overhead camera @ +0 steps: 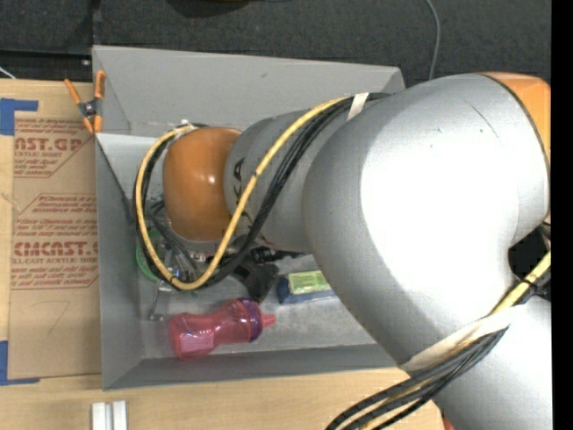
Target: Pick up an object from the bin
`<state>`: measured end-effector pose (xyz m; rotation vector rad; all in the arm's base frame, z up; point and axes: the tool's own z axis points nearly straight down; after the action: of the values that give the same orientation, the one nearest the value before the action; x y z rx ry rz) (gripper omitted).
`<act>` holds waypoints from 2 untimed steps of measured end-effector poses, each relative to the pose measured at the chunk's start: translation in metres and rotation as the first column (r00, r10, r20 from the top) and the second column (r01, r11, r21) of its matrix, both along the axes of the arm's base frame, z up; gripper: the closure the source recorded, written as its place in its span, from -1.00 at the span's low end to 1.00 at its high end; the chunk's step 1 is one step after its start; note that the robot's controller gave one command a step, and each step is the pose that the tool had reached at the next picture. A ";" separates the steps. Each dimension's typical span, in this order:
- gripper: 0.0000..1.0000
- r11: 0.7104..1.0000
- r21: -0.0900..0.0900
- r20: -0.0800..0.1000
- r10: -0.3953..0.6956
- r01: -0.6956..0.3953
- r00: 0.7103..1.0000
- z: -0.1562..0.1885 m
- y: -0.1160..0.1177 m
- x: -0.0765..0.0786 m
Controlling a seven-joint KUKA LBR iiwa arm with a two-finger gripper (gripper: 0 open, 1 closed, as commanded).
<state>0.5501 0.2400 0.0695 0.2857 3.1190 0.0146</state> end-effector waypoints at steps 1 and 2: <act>1.00 0.988 -0.005 -0.010 0.154 -0.154 0.988 0.009 0.005 -0.006; 1.00 0.988 -0.005 -0.010 0.154 -0.154 0.988 0.009 0.005 -0.006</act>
Offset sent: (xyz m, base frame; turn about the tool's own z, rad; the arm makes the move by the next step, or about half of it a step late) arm 0.0000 0.0000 0.0000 0.0000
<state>0.5445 0.2448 0.0786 0.0443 3.1417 0.0059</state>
